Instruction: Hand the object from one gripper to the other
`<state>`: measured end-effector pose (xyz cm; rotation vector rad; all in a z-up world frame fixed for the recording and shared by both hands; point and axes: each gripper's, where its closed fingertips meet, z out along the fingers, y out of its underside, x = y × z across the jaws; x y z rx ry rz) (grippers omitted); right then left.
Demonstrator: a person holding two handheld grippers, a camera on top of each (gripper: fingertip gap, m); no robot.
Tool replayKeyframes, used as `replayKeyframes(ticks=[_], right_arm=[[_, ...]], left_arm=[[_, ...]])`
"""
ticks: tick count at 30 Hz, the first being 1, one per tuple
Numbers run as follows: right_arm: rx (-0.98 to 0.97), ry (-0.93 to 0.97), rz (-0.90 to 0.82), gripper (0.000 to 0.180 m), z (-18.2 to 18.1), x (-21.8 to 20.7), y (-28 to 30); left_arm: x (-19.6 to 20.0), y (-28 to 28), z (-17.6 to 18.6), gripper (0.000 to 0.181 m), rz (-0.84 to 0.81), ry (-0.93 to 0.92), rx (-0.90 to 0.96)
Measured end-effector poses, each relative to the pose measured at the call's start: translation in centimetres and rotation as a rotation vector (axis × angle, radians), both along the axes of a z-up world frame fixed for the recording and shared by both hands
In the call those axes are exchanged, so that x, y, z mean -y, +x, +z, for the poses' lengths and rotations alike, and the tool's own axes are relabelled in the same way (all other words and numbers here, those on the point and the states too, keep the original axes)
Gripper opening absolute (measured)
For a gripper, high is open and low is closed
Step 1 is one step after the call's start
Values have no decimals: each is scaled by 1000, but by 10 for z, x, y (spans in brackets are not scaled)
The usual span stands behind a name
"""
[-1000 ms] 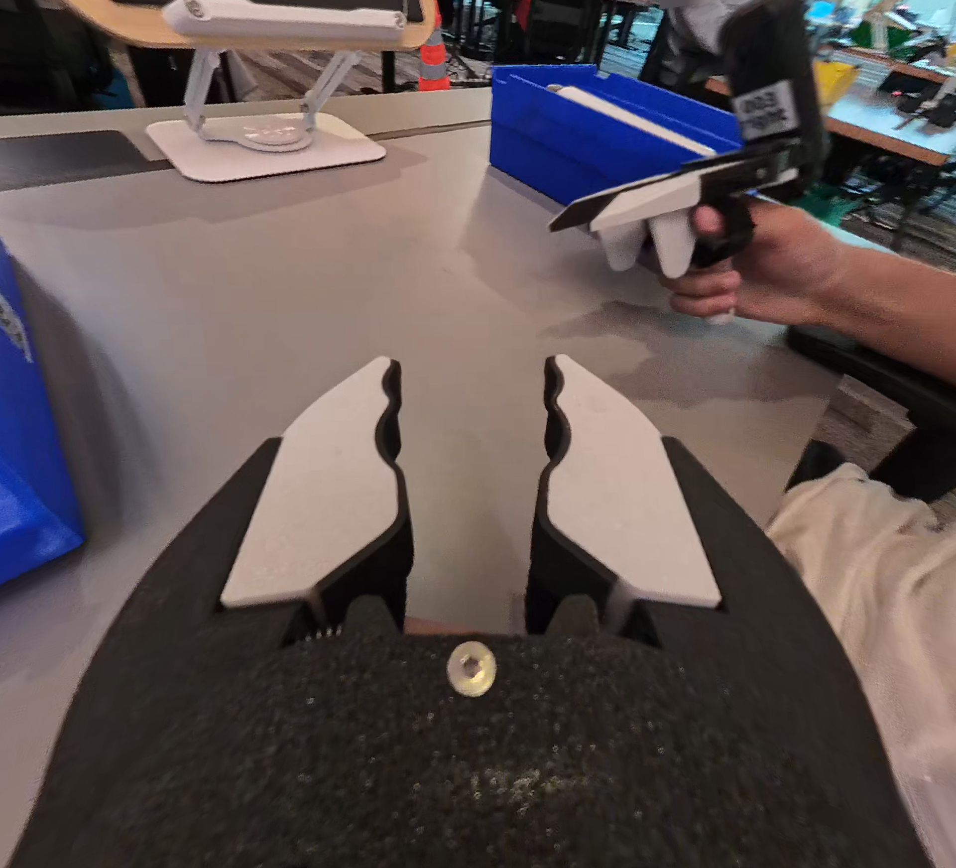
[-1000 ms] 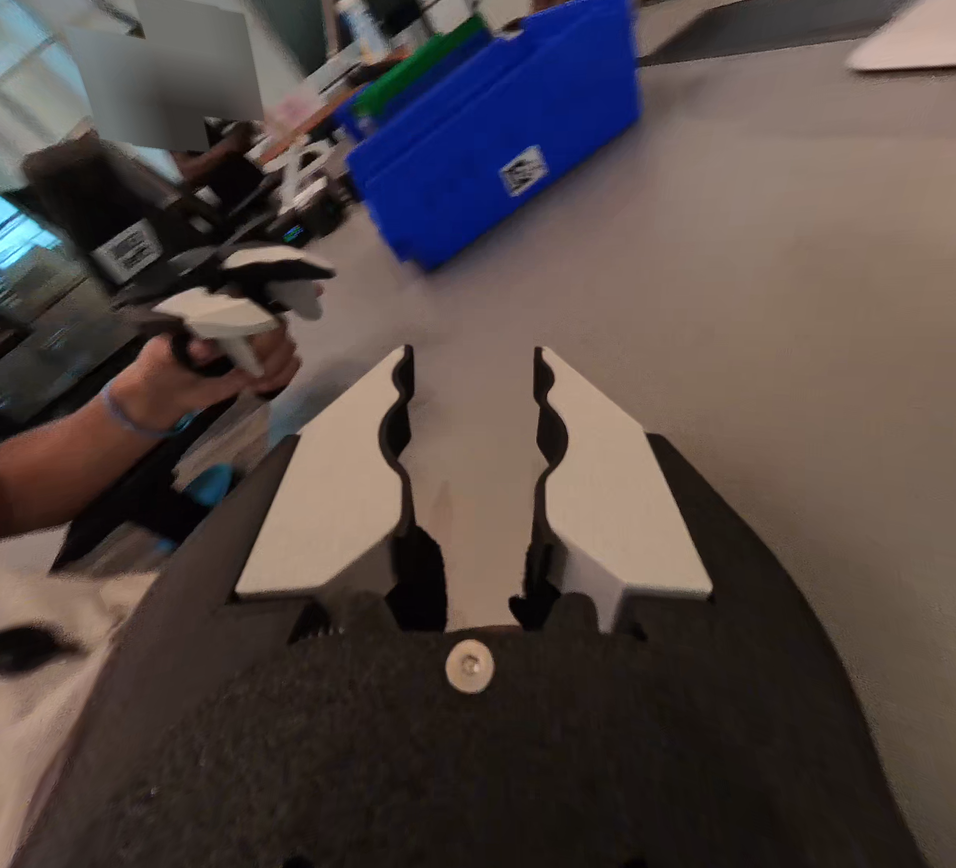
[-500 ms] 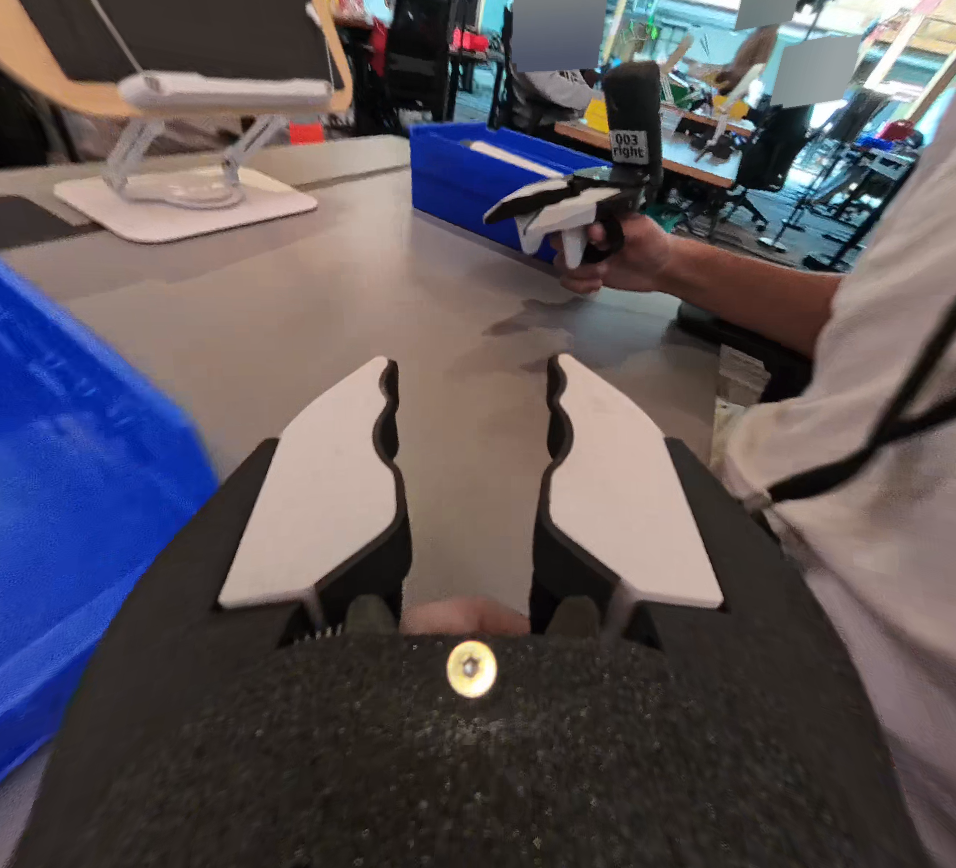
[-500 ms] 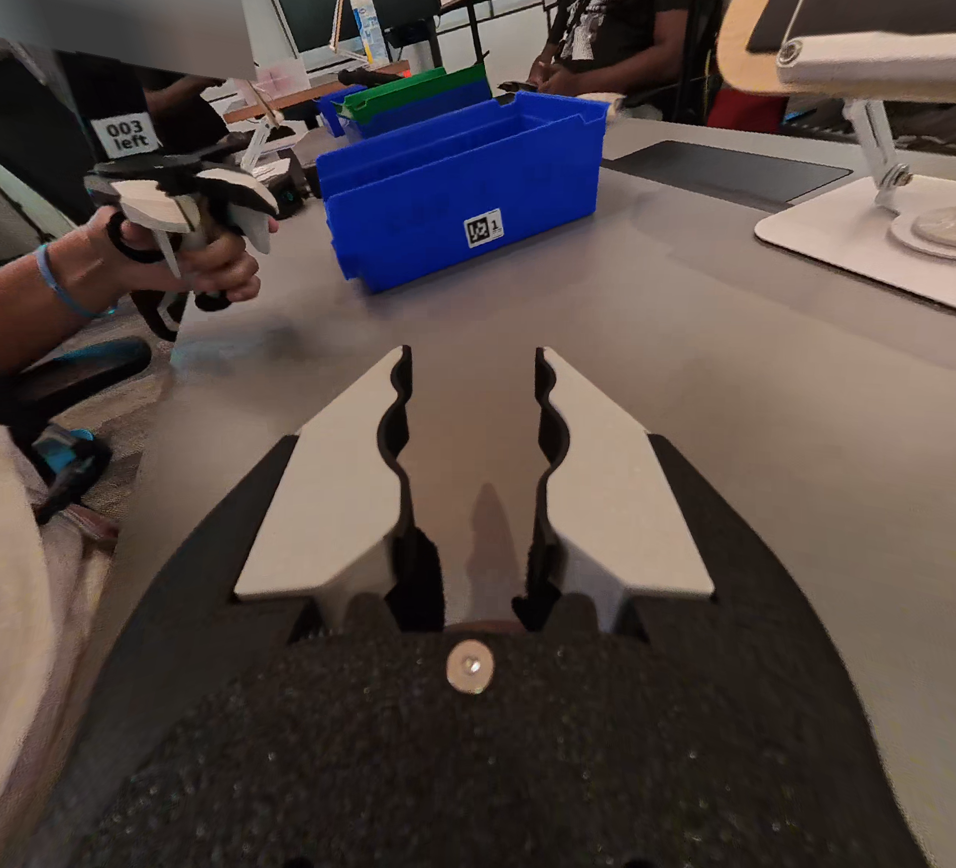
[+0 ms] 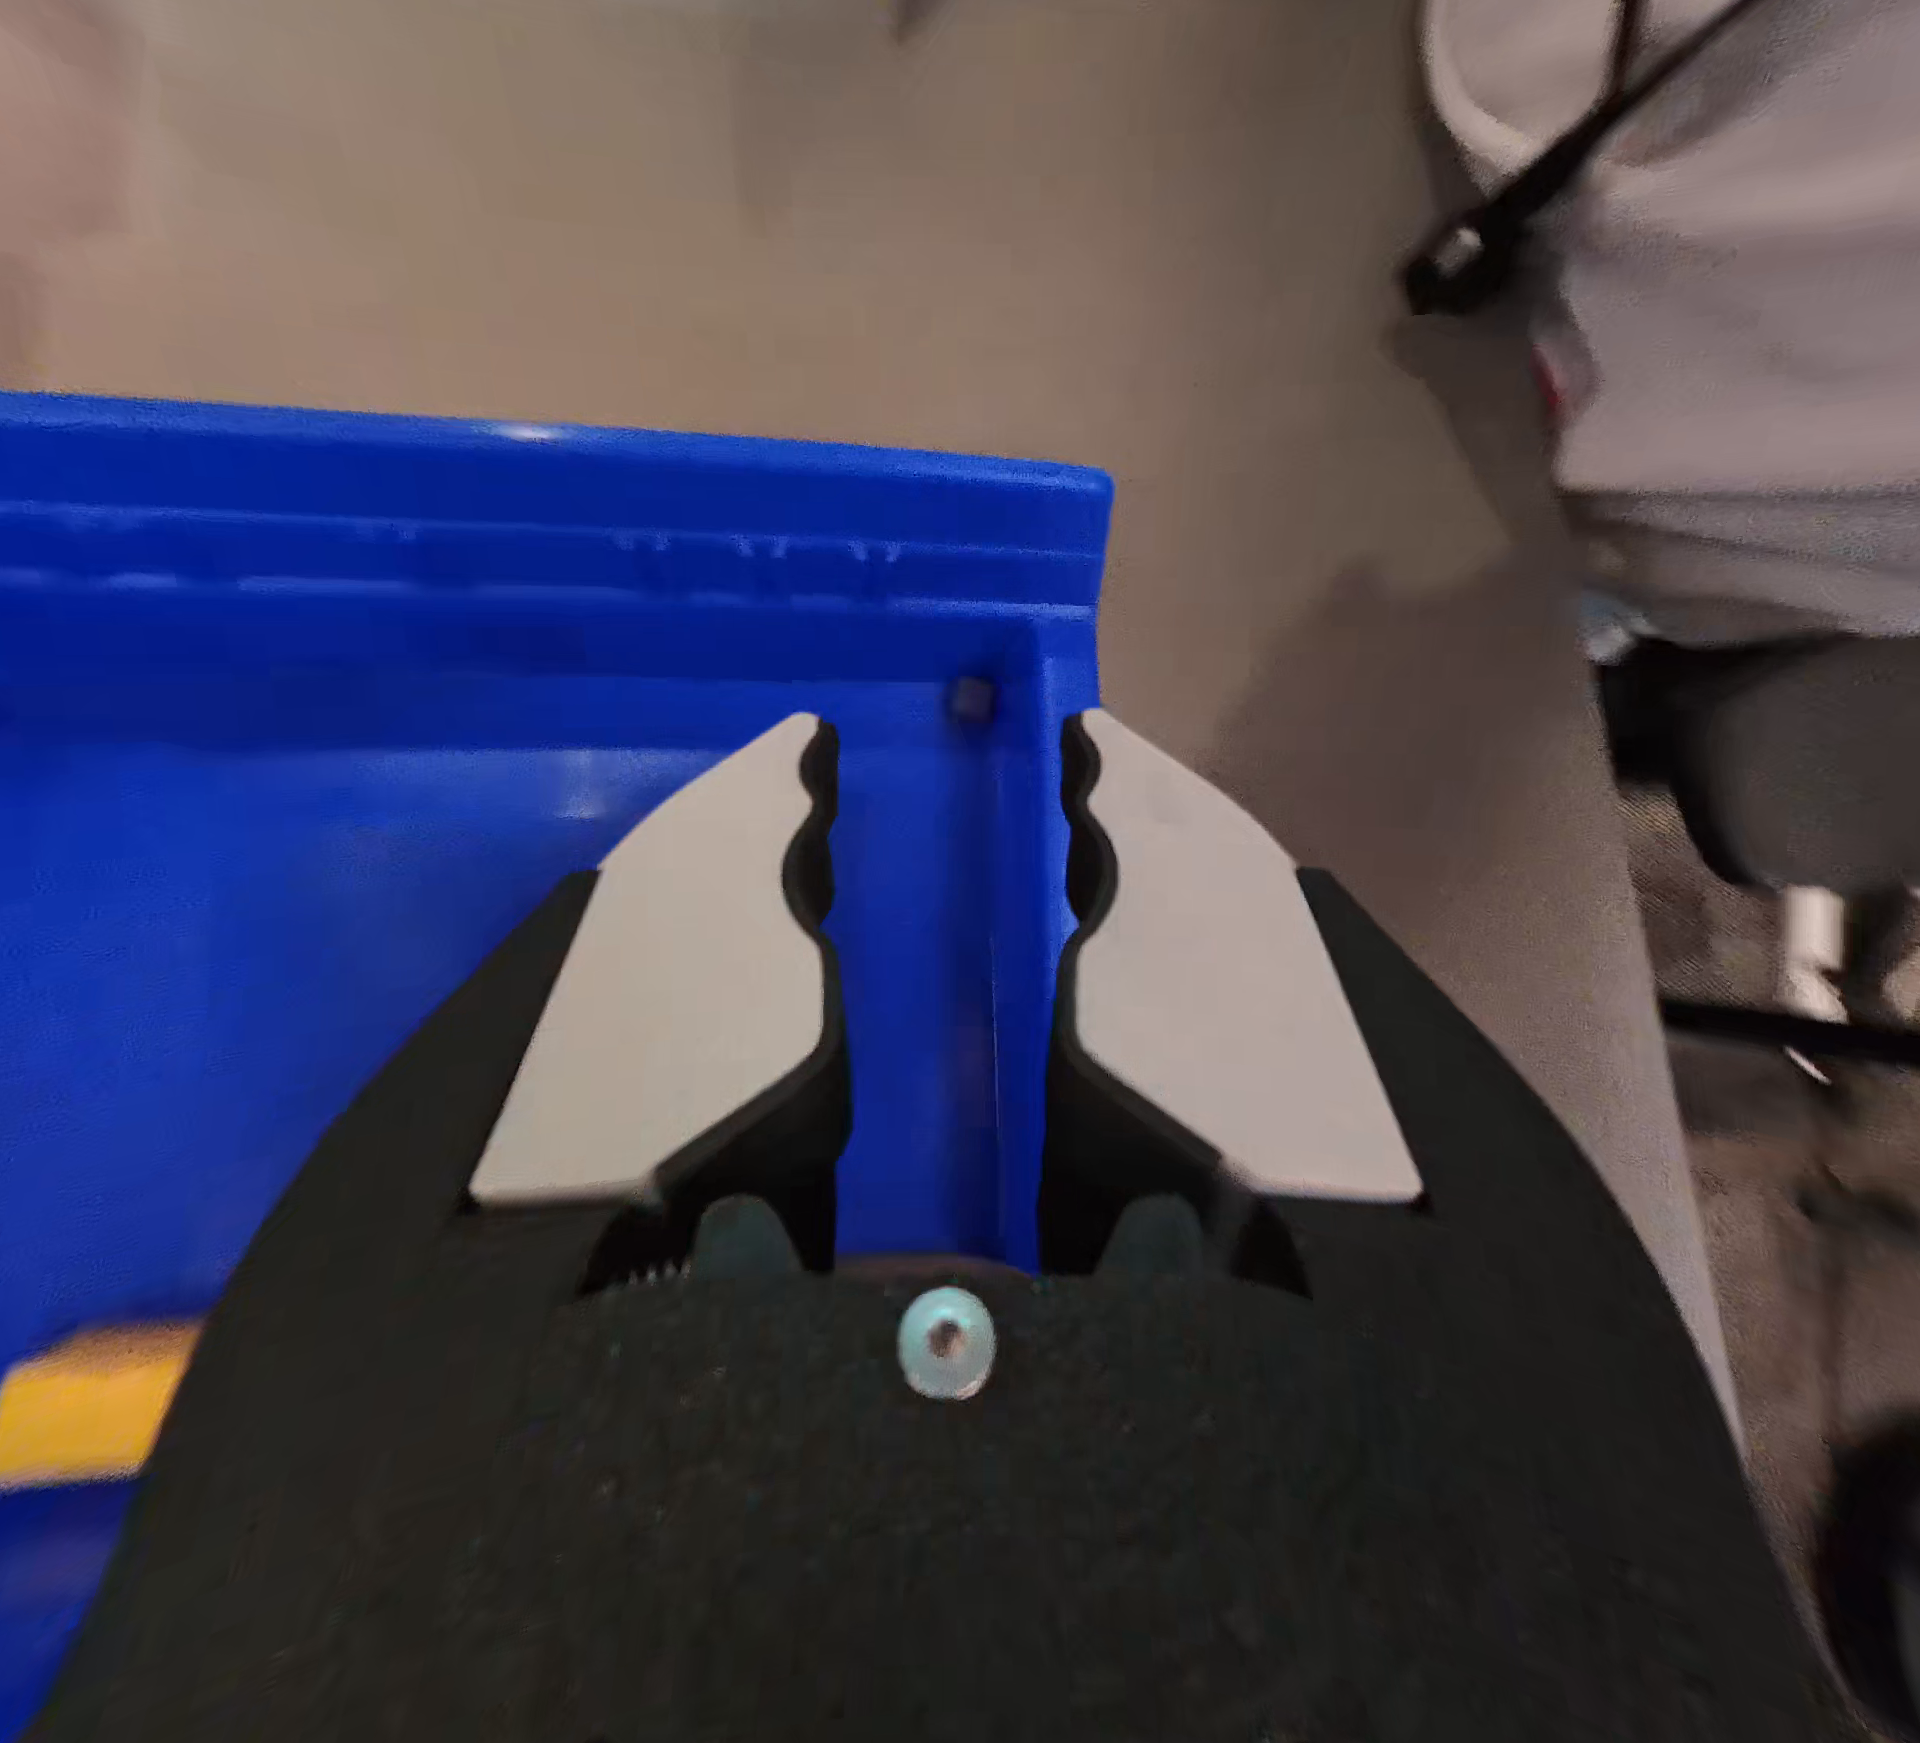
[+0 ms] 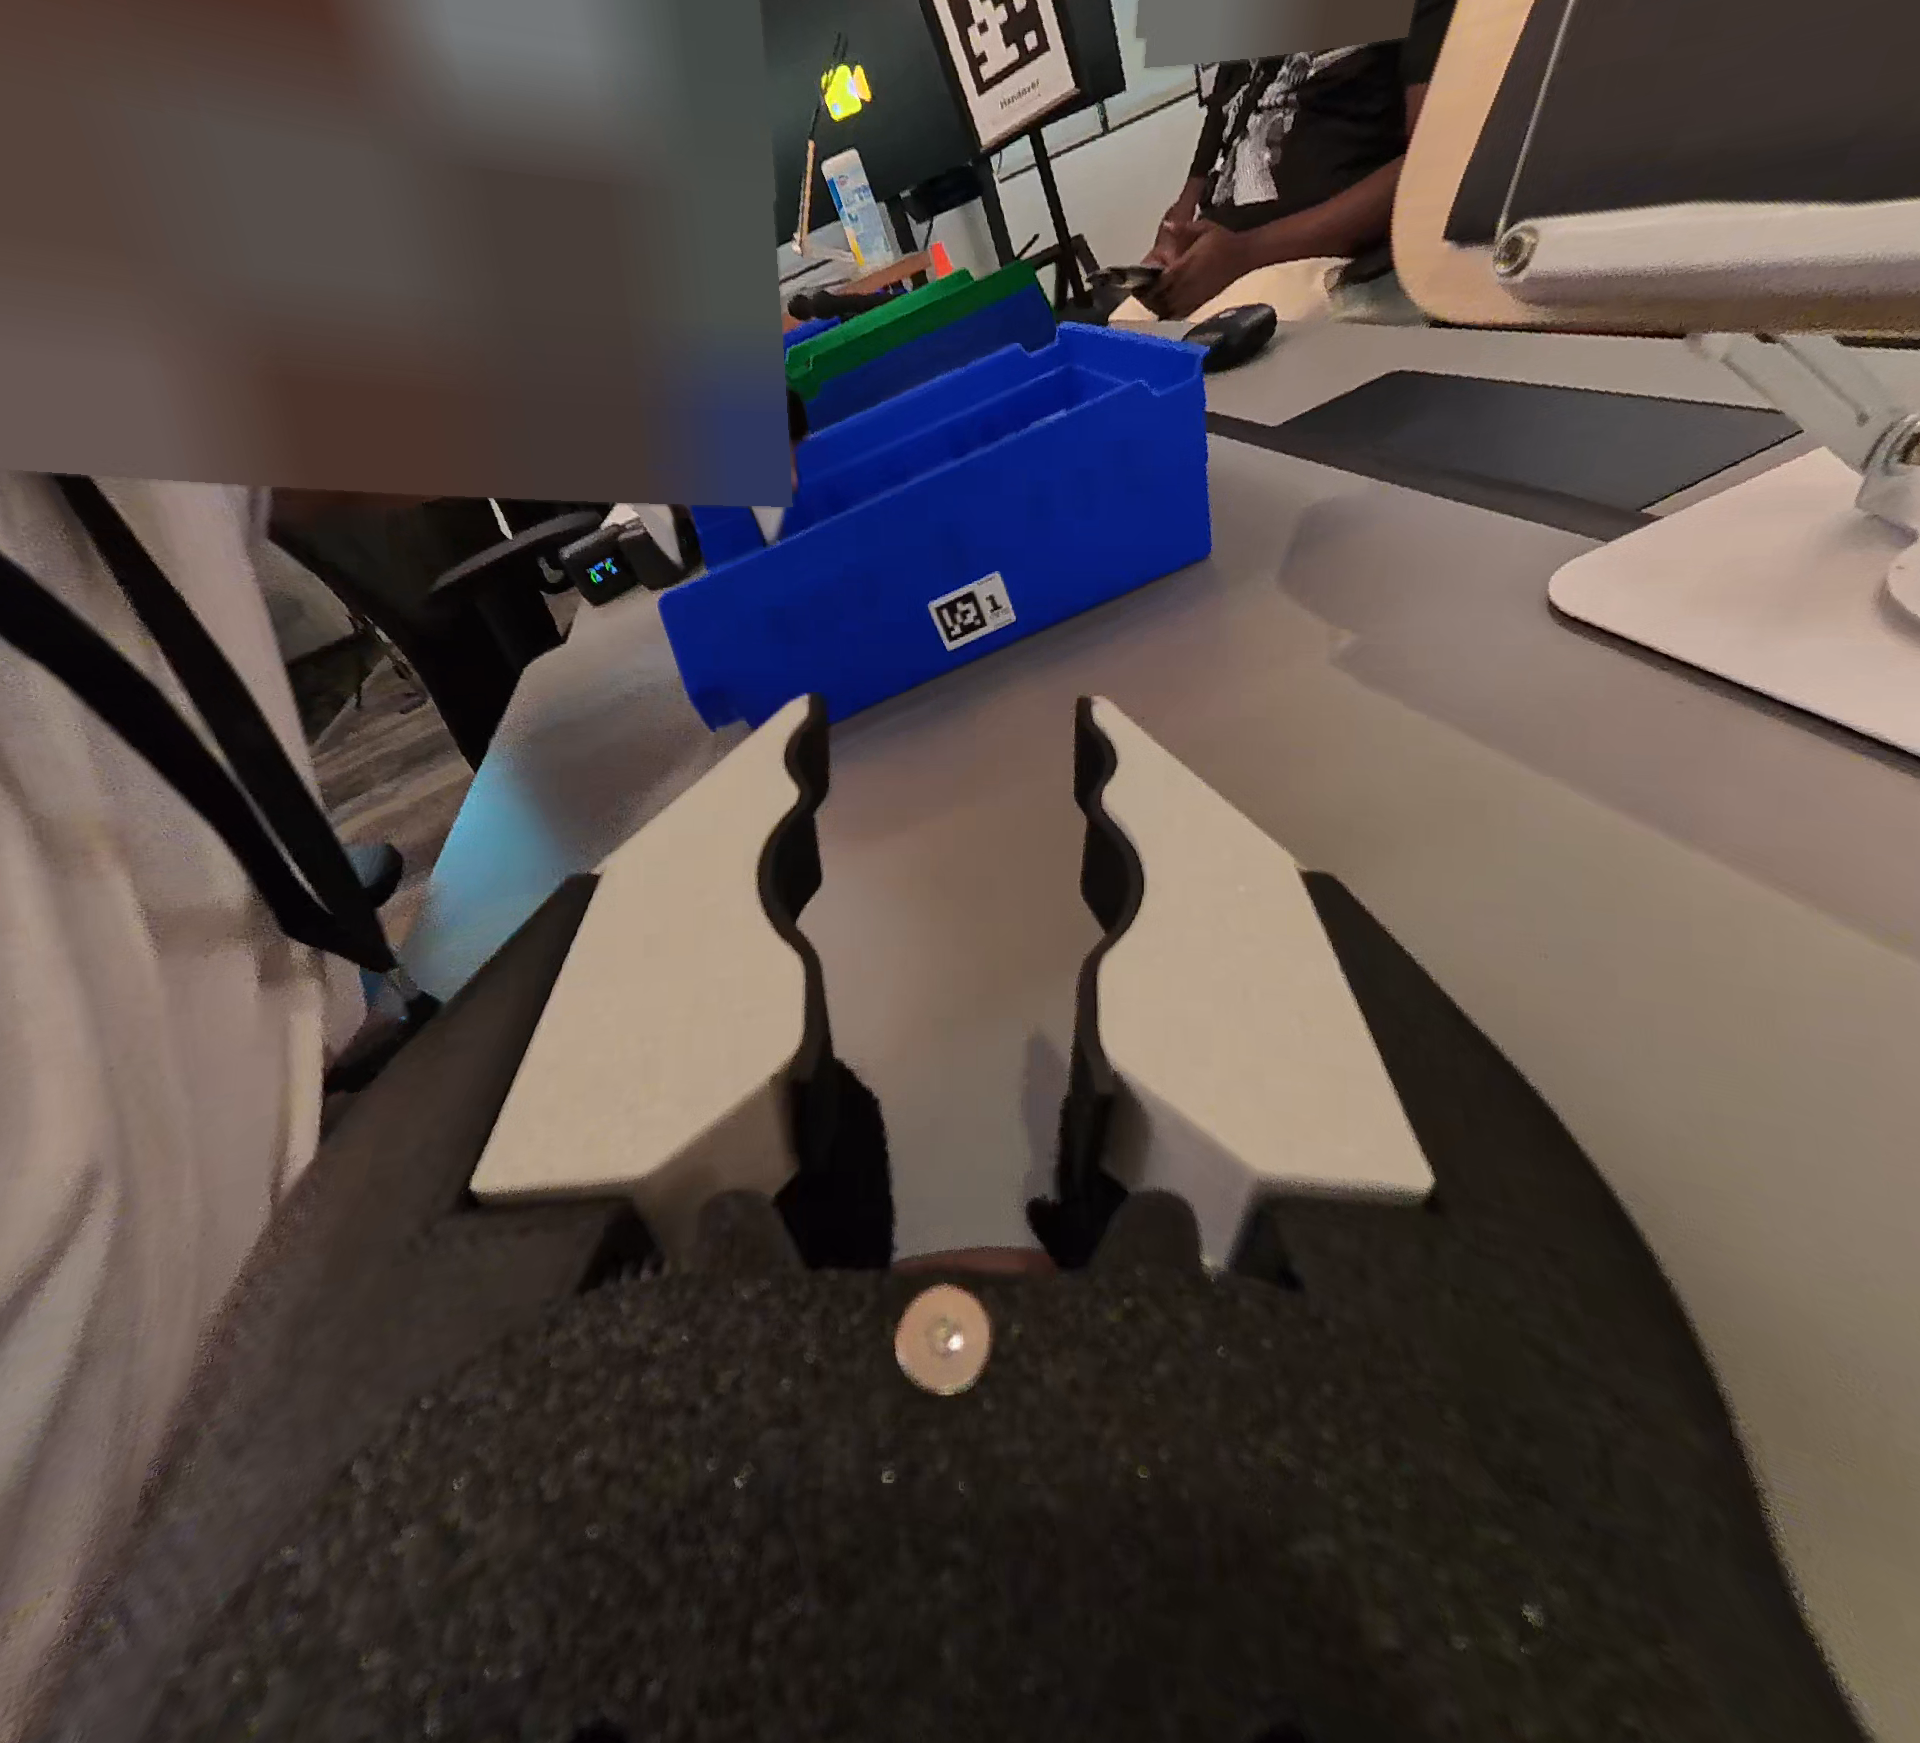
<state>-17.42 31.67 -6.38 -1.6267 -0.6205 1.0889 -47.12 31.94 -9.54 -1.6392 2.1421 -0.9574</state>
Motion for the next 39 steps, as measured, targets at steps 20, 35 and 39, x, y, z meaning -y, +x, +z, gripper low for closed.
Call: replayKeyframes(ticks=[20, 35, 39], right_arm=[[-64, -87, -10, 48, -12, -8, 13], [-27, -122, 6, 48, -25, -8, 8], [-33, -119, 3, 48, -23, -8, 9]], left_arm=[[19, 19, -80, 24, -543, 2, 0], [28, 23, -89, 9, -625, 28, 60], [29, 22, -89, 6, -637, 24, 52]])
